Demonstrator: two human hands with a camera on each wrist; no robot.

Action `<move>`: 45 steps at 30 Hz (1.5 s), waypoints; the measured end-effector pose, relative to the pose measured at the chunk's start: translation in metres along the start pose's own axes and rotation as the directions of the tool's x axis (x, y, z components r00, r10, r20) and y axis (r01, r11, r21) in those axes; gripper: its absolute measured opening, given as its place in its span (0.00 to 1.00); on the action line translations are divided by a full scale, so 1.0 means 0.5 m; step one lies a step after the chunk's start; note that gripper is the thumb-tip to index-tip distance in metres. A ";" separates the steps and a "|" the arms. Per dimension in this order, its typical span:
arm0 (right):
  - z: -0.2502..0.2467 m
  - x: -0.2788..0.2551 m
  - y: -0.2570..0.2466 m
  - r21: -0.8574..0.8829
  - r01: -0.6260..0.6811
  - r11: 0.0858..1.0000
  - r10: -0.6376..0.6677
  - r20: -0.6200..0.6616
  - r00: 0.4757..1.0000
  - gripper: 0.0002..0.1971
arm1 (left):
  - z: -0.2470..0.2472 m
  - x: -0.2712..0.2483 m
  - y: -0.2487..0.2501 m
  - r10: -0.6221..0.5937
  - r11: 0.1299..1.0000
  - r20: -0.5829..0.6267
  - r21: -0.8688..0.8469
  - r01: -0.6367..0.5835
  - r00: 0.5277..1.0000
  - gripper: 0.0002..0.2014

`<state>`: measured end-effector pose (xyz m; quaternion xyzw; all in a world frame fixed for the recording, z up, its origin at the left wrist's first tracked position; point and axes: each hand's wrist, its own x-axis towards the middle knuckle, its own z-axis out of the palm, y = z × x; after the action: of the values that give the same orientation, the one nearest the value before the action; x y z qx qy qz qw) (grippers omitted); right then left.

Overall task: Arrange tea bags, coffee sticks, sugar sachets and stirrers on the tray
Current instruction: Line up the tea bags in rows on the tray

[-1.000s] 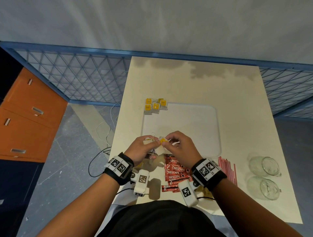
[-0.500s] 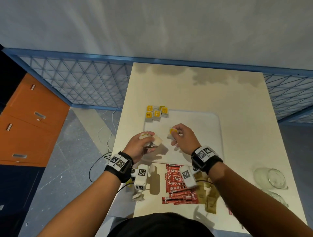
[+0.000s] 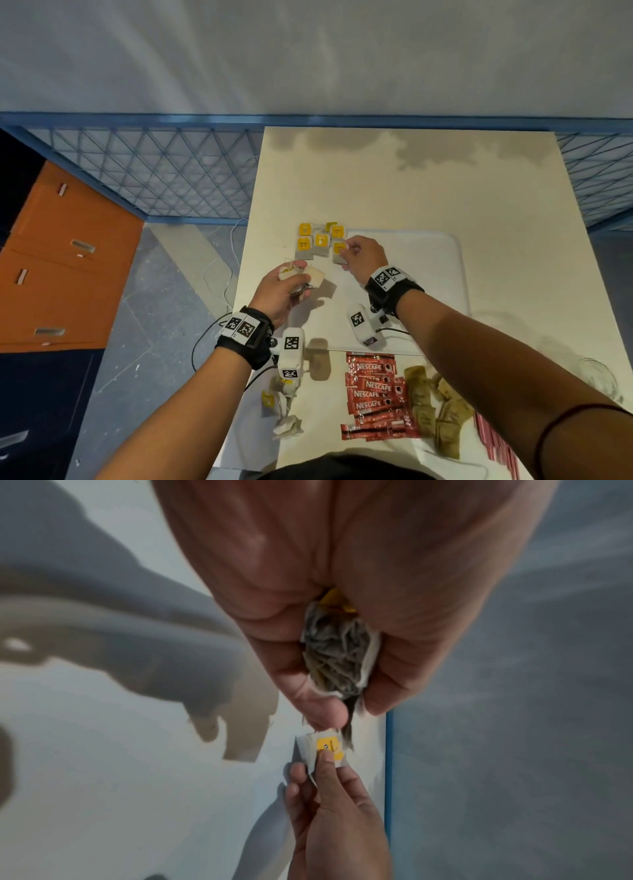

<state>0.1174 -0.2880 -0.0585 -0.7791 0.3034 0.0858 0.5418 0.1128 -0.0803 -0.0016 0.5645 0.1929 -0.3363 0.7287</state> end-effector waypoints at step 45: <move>0.042 -0.140 -0.020 0.179 0.172 0.969 -0.201 0.160 0.966 0.07 | -0.028 0.001 -0.034 0.006 0.999 0.019 0.041 -0.007 1.000 0.11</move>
<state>0.0709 -0.2403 -0.0267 -0.7463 0.1853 0.0777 0.6346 0.1023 -0.0692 -0.0179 0.5766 0.1771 -0.3431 0.7200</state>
